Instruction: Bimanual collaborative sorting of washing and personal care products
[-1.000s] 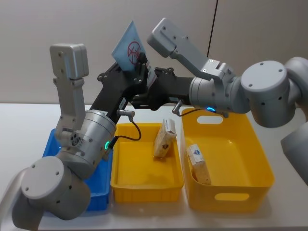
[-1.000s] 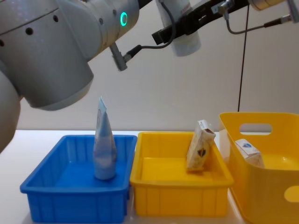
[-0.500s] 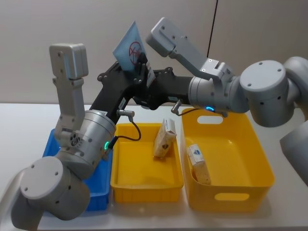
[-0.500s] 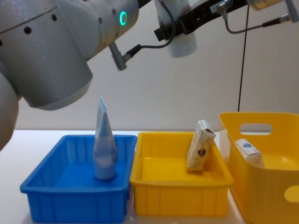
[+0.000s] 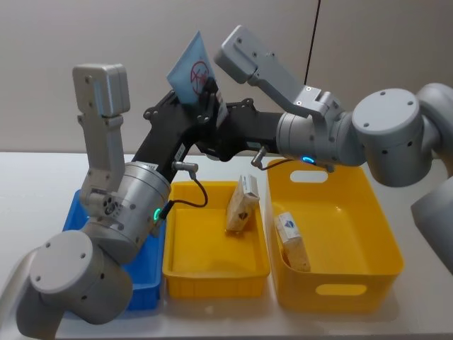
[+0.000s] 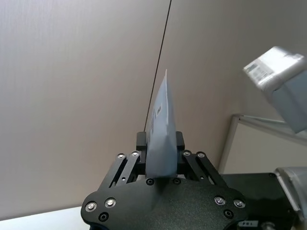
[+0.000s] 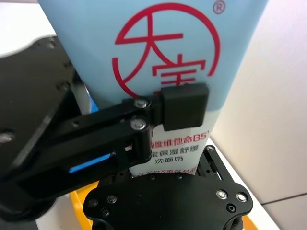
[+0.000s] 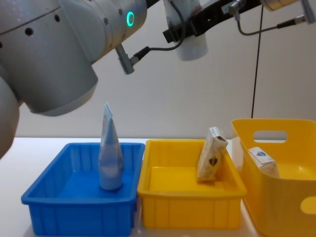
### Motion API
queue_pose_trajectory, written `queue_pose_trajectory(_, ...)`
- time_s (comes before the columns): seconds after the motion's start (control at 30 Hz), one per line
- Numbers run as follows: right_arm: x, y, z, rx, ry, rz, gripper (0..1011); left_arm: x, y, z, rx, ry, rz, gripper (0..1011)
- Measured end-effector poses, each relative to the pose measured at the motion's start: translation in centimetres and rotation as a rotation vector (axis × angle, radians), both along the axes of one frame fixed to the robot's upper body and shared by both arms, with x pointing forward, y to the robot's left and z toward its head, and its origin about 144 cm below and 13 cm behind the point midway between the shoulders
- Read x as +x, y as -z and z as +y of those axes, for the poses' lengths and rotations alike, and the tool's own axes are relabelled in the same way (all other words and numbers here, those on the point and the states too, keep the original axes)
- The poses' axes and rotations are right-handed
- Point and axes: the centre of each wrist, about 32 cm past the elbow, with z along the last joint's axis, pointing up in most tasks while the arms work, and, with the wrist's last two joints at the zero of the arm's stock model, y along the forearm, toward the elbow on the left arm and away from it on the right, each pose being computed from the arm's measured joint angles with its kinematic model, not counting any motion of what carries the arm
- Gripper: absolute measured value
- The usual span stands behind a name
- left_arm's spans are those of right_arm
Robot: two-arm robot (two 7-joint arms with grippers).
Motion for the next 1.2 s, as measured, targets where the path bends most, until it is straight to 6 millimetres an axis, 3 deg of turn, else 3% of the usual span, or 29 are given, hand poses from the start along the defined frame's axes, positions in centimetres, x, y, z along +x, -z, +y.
queue_pose_trajectory(0.27,0.0,0.0,0.0,-0.002,0.002,0.002,404,0.0,-0.1,0.0,0.000,0.004,-0.003,465)
queue_pose_trajectory(0.43,0.0,0.0,0.0,-0.002,0.002,0.002,367,0.0,0.0,0.0,0.000,0.004,-0.003,680)
queue_pose_trajectory(0.77,0.0,0.0,0.0,-0.001,0.003,0.001,316,0.0,-0.1,-0.1,0.000,0.004,-0.003,962)
queue_pose_trajectory(1.2,-0.5,-0.2,-2.4,0.026,0.095,-0.021,295,0.0,0.0,0.0,0.000,0.003,-0.002,1001)
